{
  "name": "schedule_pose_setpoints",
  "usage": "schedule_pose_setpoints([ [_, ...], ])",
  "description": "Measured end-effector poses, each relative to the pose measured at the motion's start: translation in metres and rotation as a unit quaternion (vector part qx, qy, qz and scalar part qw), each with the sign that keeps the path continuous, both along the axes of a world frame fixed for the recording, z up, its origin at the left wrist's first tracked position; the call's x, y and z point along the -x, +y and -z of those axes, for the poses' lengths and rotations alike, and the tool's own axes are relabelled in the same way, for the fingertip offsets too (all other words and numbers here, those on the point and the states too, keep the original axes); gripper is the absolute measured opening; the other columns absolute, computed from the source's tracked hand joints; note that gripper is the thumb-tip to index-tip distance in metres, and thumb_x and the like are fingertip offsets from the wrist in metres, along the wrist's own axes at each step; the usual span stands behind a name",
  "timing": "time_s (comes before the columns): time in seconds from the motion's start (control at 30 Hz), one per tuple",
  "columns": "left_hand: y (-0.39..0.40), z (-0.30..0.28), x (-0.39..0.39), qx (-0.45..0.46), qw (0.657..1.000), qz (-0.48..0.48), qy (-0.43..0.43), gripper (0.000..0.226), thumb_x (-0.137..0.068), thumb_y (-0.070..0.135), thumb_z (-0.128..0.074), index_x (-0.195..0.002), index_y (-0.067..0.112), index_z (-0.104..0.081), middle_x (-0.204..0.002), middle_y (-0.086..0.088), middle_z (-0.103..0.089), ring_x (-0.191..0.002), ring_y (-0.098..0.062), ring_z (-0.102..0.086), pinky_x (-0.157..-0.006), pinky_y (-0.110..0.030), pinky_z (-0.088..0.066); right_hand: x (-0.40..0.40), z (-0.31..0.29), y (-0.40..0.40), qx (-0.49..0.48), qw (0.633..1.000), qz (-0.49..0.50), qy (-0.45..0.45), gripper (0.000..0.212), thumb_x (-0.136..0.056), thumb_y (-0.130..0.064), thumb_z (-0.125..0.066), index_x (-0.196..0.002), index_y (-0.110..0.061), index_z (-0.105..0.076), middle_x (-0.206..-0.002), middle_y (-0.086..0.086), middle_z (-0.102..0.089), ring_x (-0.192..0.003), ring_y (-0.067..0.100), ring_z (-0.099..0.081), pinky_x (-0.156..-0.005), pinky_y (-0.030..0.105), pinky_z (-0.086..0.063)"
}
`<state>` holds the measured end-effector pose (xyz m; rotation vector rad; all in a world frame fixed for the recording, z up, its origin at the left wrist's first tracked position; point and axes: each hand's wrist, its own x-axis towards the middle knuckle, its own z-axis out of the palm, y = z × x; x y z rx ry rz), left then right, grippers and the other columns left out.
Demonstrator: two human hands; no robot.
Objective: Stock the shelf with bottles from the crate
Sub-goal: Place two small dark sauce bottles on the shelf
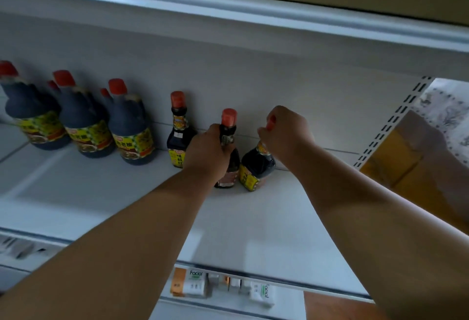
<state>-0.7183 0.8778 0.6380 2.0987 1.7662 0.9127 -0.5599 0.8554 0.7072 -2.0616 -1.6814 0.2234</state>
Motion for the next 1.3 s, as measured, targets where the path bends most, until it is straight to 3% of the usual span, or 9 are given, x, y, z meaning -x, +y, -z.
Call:
schedule_pose_setpoints([
  [0.27, -0.001, 0.027, -0.004, -0.058, 0.995, -0.003, -0.08, 0.034, -0.092, 0.029, -0.058, -0.124, 0.02, -0.053, -0.107, -0.006, -0.066, -0.097, -0.03, -0.062, -0.083, -0.045, -0.053, 0.005, 0.021, 0.007, -0.065, 0.996, -0.042, 0.037, 0.047, -0.092, -0.021, -0.057, -0.136, -0.02, -0.039, -0.115, 0.011, -0.063, -0.101, 0.033, -0.059, -0.079, 0.037, -0.051],
  [0.4, -0.001, 0.032, -0.007, 0.001, 0.993, -0.048, -0.109, 0.05, -0.068, 0.042, -0.08, -0.104, 0.016, -0.056, -0.104, -0.005, -0.063, -0.1, -0.025, -0.059, -0.085, -0.041, -0.052, 0.001, 0.035, 0.006, -0.087, 0.988, -0.027, 0.122, 0.056, -0.091, -0.026, -0.06, -0.14, -0.029, -0.033, -0.112, 0.008, -0.063, -0.098, 0.029, -0.059, -0.08, 0.037, -0.051],
  [0.6, 0.012, 0.021, 0.003, 0.084, 0.992, 0.039, -0.09, 0.034, -0.085, 0.024, -0.07, -0.116, 0.015, -0.06, -0.115, -0.006, -0.067, -0.109, -0.026, -0.06, -0.079, -0.025, -0.039, 0.003, 0.056, 0.0, -0.027, 0.993, 0.038, 0.111, 0.035, -0.087, -0.038, -0.065, -0.113, -0.018, -0.052, -0.101, 0.005, -0.065, -0.093, 0.03, -0.062, -0.077, 0.039, -0.051],
  [0.7, 0.014, 0.027, 0.007, 0.076, 0.989, 0.066, -0.111, 0.034, -0.088, 0.018, -0.063, -0.122, 0.013, -0.059, -0.12, -0.01, -0.064, -0.115, -0.029, -0.057, -0.085, -0.028, -0.041, 0.005, 0.07, -0.005, -0.005, 0.994, 0.058, 0.095, 0.042, -0.083, -0.043, -0.068, -0.112, -0.016, -0.055, -0.108, 0.008, -0.062, -0.097, 0.031, -0.059, -0.073, 0.033, -0.044],
  [0.77, 0.008, 0.038, 0.005, 0.103, 0.984, 0.028, -0.146, 0.059, -0.084, 0.028, -0.07, -0.137, 0.013, -0.049, -0.132, -0.012, -0.054, -0.126, -0.03, -0.05, -0.1, -0.035, -0.043, 0.009, 0.081, -0.01, 0.011, 0.993, 0.07, 0.096, 0.052, -0.079, -0.044, -0.071, -0.118, -0.017, -0.052, -0.114, 0.009, -0.057, -0.103, 0.032, -0.056, -0.077, 0.034, -0.044],
  [0.83, -0.001, 0.051, 0.002, 0.132, 0.971, -0.008, -0.199, 0.079, -0.071, 0.041, -0.079, -0.138, 0.016, -0.045, -0.132, -0.01, -0.052, -0.12, -0.027, -0.055, -0.099, -0.039, -0.048, 0.011, 0.091, -0.015, 0.021, 0.99, 0.083, 0.116, 0.06, -0.079, -0.045, -0.072, -0.126, -0.019, -0.048, -0.119, 0.01, -0.054, -0.107, 0.032, -0.055, -0.08, 0.035, -0.046],
  [0.93, -0.005, 0.063, 0.002, 0.135, 0.964, -0.023, -0.229, 0.069, -0.07, 0.033, -0.08, -0.13, 0.02, -0.048, -0.124, -0.005, -0.059, -0.109, -0.024, -0.061, -0.09, -0.039, -0.053, 0.011, 0.096, -0.015, 0.009, 0.986, 0.083, 0.143, 0.056, -0.082, -0.042, -0.07, -0.129, -0.02, -0.047, -0.12, 0.007, -0.055, -0.104, 0.029, -0.058, -0.075, 0.032, -0.044],
  [1.1, -0.004, 0.065, -0.001, 0.135, 0.971, -0.018, -0.195, 0.062, -0.091, 0.015, -0.062, -0.146, 0.017, -0.034, -0.139, -0.006, -0.054, -0.125, -0.025, -0.053, -0.095, -0.027, -0.039, 0.002, 0.105, -0.013, -0.017, 0.982, 0.104, 0.157, 0.053, -0.086, -0.038, -0.067, -0.13, -0.017, -0.046, -0.124, 0.008, -0.058, -0.108, 0.031, -0.059, -0.076, 0.033, -0.045],
  [1.3, -0.019, 0.067, -0.033, 0.133, 0.945, -0.137, -0.264, 0.092, -0.063, 0.042, -0.081, -0.142, 0.021, -0.037, -0.136, 0.001, -0.046, -0.123, -0.022, -0.048, -0.101, -0.041, -0.044, 0.014, 0.127, -0.019, -0.026, 0.968, 0.119, 0.221, 0.083, -0.071, -0.042, -0.081, -0.137, -0.018, -0.036, -0.133, 0.006, -0.047, -0.115, 0.029, -0.054, -0.085, 0.035, -0.047],
])
